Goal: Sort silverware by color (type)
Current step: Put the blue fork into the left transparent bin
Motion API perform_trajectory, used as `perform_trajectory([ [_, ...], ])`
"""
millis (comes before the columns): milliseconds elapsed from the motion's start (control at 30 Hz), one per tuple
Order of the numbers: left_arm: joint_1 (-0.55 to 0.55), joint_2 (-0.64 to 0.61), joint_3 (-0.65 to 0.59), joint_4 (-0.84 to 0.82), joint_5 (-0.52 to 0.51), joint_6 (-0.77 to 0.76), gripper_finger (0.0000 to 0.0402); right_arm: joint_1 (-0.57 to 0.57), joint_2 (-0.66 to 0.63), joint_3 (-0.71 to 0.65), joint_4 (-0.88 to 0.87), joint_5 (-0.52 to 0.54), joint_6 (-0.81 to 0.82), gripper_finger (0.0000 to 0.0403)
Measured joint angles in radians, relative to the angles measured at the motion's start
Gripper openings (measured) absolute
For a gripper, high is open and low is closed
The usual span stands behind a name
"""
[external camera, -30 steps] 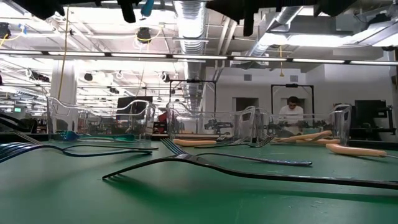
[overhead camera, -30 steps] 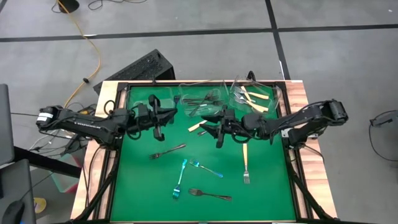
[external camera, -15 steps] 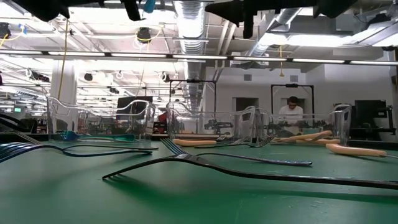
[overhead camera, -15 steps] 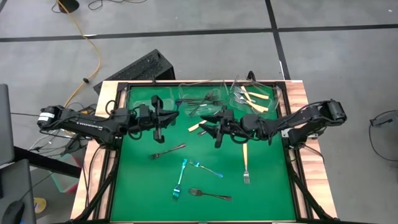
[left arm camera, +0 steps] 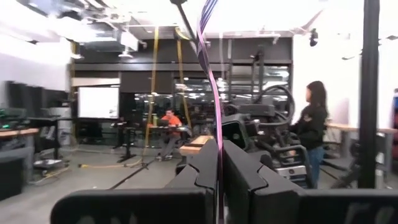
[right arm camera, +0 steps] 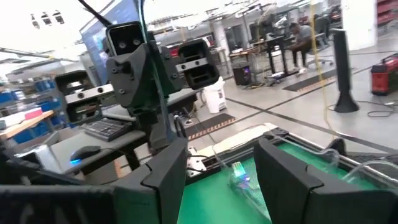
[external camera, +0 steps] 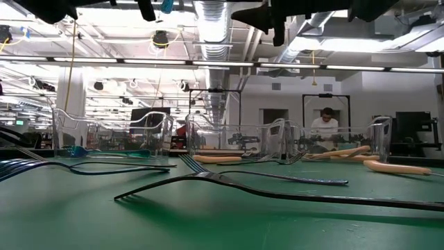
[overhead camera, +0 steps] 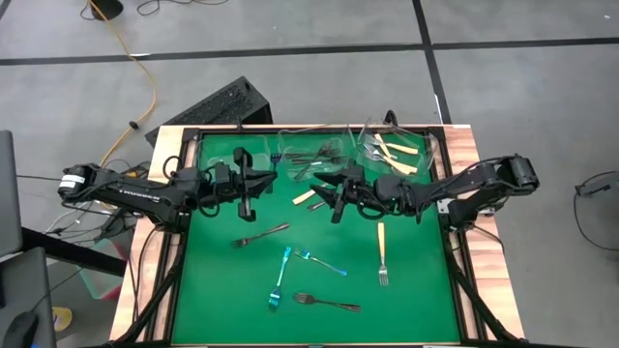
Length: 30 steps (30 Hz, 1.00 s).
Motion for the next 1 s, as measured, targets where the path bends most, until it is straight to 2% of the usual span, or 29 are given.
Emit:
perform_trajectory([
  [167,0.000,0.000,-0.013,0.025,-0.022,-0.015,0.0000,-0.007,0.000,0.000,0.004,0.071,-0.076,0.0205],
  [367,0.001,0.000,-0.125,0.200,-0.087,-0.043,0.0000,-0.043,-0.001,0.000,0.000,0.066,-0.090,0.0205],
  [467,-0.003,0.001,-0.167,0.302,-0.077,-0.060,0.0000,-0.073,-0.001,0.000,0.000,-0.002,-0.088,0.0205],
  [633,-0.003,0.002,-0.171,0.292,-0.063,-0.067,0.0000,-0.121,0.102,0.079,-0.011,-0.152,-0.072,0.0205],
  [767,-0.004,0.001,-0.171,0.299,-0.080,-0.031,0.0000,-0.133,0.234,0.235,-0.089,-0.278,-0.117,0.0207],
  [933,-0.004,0.000,-0.171,0.323,-0.062,-0.009,0.0000,-0.144,0.325,0.409,-0.203,-0.335,-0.190,0.0213],
  [1000,-0.004,0.000,-0.171,0.333,-0.046,0.004,0.0000,-0.152,0.358,0.471,-0.220,-0.394,-0.194,0.0215],
])
